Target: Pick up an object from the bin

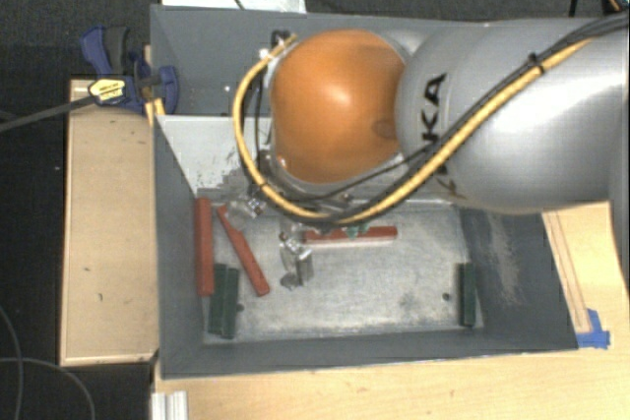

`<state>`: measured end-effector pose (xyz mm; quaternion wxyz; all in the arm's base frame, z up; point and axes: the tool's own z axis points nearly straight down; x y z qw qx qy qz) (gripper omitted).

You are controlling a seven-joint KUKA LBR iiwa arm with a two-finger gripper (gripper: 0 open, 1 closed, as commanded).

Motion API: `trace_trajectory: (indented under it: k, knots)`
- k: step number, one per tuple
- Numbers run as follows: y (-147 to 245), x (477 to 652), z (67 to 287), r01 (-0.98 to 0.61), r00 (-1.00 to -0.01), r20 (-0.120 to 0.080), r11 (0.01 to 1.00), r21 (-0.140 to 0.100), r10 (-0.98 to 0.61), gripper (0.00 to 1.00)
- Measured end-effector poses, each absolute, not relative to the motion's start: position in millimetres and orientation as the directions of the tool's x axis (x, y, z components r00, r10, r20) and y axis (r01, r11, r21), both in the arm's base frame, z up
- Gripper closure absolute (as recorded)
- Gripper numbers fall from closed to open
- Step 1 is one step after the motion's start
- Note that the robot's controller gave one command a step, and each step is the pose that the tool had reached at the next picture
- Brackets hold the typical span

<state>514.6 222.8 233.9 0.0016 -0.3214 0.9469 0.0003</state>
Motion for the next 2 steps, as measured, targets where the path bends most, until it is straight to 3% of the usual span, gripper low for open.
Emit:
trace_trajectory:
  k: [1,2]
  knots:
    - [193.7,515.1,68.2,-0.933,-0.359,0.001,0.359,0.003,-0.933,0.0]
    - [223.0,574.9,71.2,-0.97,-0.244,-0.005,0.244,-0.004,-0.97,0.0]
